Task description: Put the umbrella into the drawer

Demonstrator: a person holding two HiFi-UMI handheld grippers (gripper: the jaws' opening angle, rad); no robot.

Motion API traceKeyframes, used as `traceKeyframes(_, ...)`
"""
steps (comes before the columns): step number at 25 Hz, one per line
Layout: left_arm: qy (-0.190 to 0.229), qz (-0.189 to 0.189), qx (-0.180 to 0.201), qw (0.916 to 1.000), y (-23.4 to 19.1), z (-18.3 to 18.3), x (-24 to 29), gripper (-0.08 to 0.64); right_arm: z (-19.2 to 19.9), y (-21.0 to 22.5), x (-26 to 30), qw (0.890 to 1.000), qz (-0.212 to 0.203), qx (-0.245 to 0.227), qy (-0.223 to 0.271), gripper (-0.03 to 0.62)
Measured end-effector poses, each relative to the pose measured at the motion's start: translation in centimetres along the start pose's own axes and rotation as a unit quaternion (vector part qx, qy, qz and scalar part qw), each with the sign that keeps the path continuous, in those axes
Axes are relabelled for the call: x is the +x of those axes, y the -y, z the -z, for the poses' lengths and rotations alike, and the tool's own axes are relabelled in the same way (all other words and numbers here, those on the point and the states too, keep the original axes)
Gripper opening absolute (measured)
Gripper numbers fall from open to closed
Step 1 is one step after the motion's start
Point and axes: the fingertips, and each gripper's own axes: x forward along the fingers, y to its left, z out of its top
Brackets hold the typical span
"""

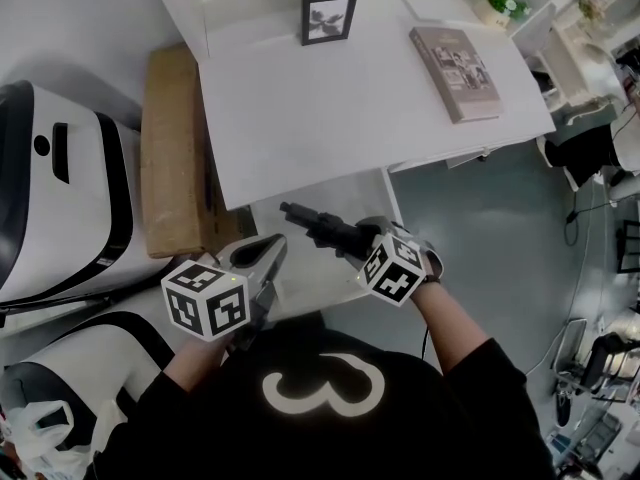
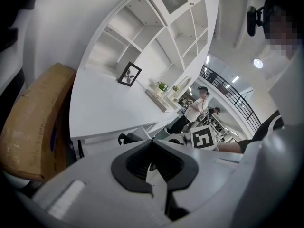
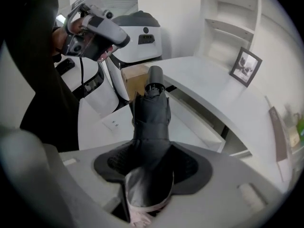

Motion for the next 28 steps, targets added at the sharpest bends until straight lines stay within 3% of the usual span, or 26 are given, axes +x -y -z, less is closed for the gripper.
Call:
traceKeyframes(11, -0.003, -0.013, -0.016, 0.9998, -2.2, 0.4, 0.3, 0.009, 1.3, 0.3, 6.0, 0.996, -0.022, -0.051, -0.066, 0.229)
traceKeyframes(20, -0.009, -0.028, -0.026, 0.9992, -3.9, 0.7, 0.0, 0.009, 2.2, 0.3, 10.3, 0.993, -0.046, -0.051, -0.098, 0.23)
traceKeyframes(28, -0.013, -0.037, -0.033, 0.9987, -4.6, 1.2, -0.4, 0.009, 3.1, -0.3, 12.9, 0.987, -0.048, -0.082, -0.128, 0.233)
